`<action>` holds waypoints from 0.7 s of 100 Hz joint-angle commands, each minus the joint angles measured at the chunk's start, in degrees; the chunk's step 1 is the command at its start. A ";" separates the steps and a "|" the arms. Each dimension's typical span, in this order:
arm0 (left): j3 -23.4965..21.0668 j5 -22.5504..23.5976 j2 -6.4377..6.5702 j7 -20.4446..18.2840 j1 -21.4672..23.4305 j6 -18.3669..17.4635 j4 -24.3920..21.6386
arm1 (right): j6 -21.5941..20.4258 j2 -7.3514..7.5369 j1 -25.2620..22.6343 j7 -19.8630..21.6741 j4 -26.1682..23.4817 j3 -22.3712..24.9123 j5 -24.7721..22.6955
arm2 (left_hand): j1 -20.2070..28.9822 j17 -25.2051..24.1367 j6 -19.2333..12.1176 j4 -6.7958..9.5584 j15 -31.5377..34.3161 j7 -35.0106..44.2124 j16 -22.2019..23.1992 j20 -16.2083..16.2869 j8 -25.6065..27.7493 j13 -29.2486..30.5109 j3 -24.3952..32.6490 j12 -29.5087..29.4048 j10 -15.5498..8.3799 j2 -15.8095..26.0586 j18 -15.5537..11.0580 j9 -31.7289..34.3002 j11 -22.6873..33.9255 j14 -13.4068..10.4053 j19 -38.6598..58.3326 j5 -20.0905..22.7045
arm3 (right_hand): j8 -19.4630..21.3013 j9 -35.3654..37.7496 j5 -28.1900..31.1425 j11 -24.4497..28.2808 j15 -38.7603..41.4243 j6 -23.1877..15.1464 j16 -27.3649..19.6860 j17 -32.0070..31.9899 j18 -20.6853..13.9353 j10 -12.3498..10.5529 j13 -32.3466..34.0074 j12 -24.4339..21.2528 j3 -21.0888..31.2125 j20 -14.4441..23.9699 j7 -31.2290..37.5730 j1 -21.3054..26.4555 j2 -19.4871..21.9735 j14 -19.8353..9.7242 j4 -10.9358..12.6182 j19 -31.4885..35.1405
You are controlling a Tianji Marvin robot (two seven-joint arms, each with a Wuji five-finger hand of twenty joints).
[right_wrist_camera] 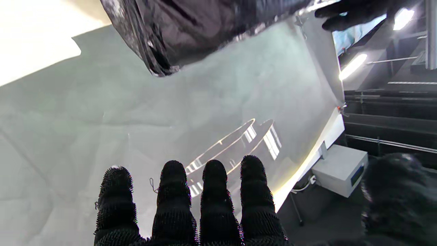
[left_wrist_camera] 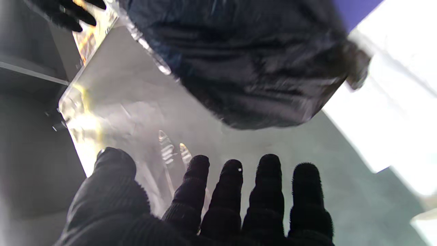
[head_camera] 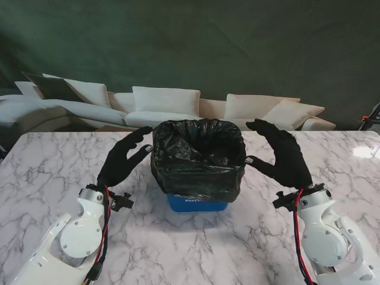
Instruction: Fit the garbage bag over the bin
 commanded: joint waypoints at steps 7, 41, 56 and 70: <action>0.55 -1.93 -0.67 -0.73 0.30 0.88 4.08 | 0.94 -0.85 -0.77 -0.46 2.90 -1.64 0.53 | 1.43 -0.49 -1.35 1.41 -1.12 -0.56 -1.07 -1.40 -0.72 -0.05 -1.30 -1.13 -2.93 2.40 -2.62 -2.97 -1.31 -1.47 -0.50 0.13 | -1.76 0.39 0.64 -0.78 -1.16 -2.84 -0.54 -0.61 -2.11 -2.30 -0.58 0.16 -1.12 1.18 0.62 1.09 1.29 -2.66 1.21 -1.77; -0.61 -1.76 -0.40 -1.84 0.68 2.08 4.76 | 0.95 -1.01 0.61 -1.08 7.47 -3.86 1.78 | 1.76 -0.69 -0.90 1.42 -1.05 -0.29 -1.29 -1.57 -0.96 -0.51 -1.24 -0.99 -2.72 2.75 -2.72 -2.87 0.48 -1.76 -0.64 -0.25 | -2.30 -0.03 0.53 -0.85 -1.52 -3.71 -1.15 -0.42 -2.85 -3.87 -1.08 0.25 -1.45 1.85 1.96 1.49 1.24 -4.50 1.19 -2.31; -1.19 -0.94 -0.37 -1.50 1.18 2.42 4.56 | 0.63 -1.05 0.67 -1.02 7.95 -3.56 2.06 | 1.95 -0.80 -0.56 1.44 -0.84 -0.64 -1.18 -1.43 -1.21 -0.64 -1.23 -0.85 -2.43 2.96 -2.66 -2.97 0.85 -1.63 -0.40 -1.39 | -2.52 0.19 0.47 -0.66 -1.36 -3.71 -1.23 -0.27 -2.89 -4.00 -0.96 0.35 -1.52 2.18 2.40 1.66 1.15 -4.59 1.23 -2.46; -1.31 -0.16 -0.38 -1.05 1.27 2.32 4.34 | 0.66 -1.14 0.44 -0.96 7.95 -3.34 2.79 | 2.03 -0.73 -0.38 1.46 -0.64 -0.74 -1.07 -1.30 -1.28 -0.64 -1.23 -0.69 -2.10 3.14 -2.77 -2.88 1.12 -1.48 -0.15 -1.57 | -2.70 0.30 0.71 -0.61 -1.25 -3.66 -1.26 -0.23 -2.82 -4.03 -0.89 0.38 -1.53 2.44 2.78 1.89 1.16 -4.57 1.26 -2.61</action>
